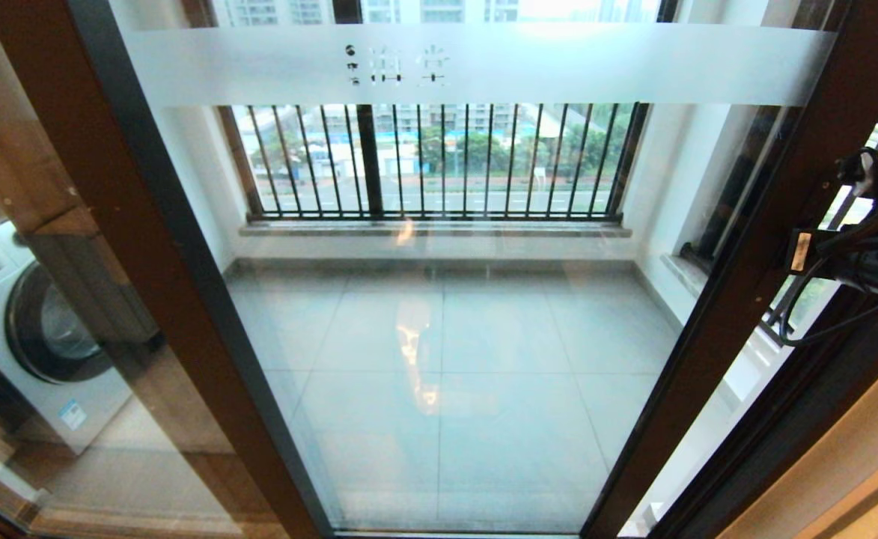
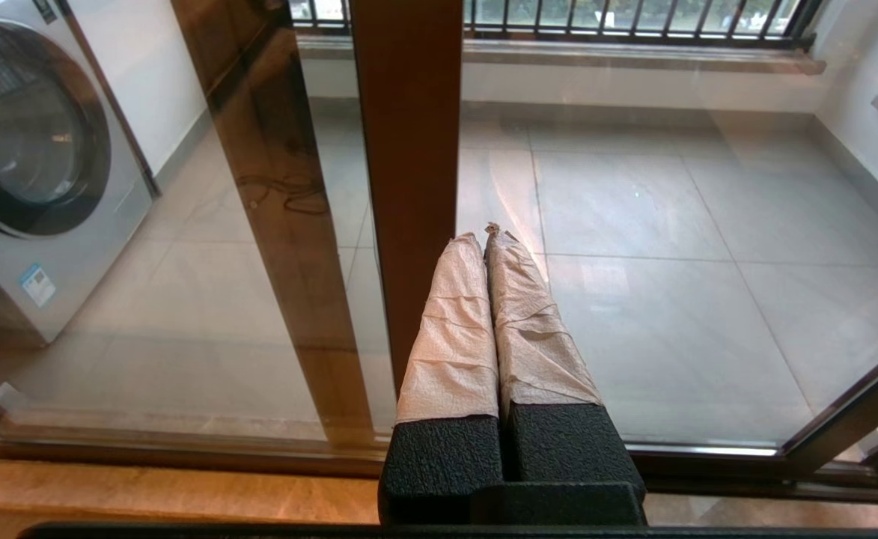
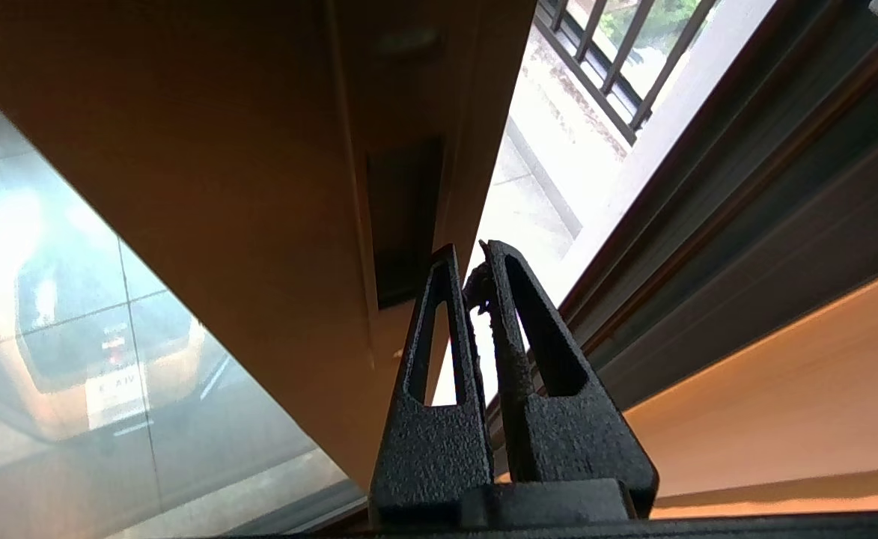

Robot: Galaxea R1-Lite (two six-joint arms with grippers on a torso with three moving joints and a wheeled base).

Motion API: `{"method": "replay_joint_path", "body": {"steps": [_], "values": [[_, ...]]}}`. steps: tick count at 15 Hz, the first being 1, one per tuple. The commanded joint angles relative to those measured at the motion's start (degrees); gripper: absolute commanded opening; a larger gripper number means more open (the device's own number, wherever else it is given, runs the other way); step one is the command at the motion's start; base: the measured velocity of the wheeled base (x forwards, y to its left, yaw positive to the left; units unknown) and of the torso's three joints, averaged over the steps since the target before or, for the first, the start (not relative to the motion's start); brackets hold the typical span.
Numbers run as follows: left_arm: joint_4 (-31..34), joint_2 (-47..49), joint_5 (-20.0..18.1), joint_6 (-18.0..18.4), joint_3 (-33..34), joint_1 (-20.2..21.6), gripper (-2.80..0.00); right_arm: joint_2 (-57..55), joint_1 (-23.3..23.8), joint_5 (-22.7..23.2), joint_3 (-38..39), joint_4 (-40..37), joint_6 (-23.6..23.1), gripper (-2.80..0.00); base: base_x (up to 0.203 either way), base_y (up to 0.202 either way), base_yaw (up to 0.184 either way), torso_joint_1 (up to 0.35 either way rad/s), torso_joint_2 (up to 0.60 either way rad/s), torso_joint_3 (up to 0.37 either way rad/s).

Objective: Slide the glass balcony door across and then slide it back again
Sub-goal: Close the slid door

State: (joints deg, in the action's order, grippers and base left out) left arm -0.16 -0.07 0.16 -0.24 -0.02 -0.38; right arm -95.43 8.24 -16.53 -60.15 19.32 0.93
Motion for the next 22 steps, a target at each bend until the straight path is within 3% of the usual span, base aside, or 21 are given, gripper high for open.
{"method": "replay_joint_path", "body": {"steps": [1, 9, 12, 22], "values": [[-0.02, 0.07, 0.02, -0.02, 0.02, -0.03, -2.8, -0.64, 0.02, -0.08, -0.56, 0.11, -0.02, -2.8, 0.0, 0.0, 0.0, 0.0, 0.0, 0.0], [-0.02, 0.07, 0.02, -0.02, 0.02, 0.03, -2.8, 0.07, -0.33, 0.39, -0.32, -0.16, 0.3, -2.8, 0.0, 0.0, 0.0, 0.0, 0.0, 0.0], [-0.02, 0.07, 0.02, -0.02, -0.04, -0.04, -2.8, -0.18, -0.25, 3.57, -0.65, -0.24, 1.49, -2.8, 0.0, 0.0, 0.0, 0.0, 0.0, 0.0], [-0.02, 0.07, 0.02, -0.02, -0.02, 0.03, -2.8, -4.18, 0.2, 3.35, -3.51, 0.11, 1.65, -2.8, 0.0, 0.0, 0.0, 0.0, 0.0, 0.0]]}}
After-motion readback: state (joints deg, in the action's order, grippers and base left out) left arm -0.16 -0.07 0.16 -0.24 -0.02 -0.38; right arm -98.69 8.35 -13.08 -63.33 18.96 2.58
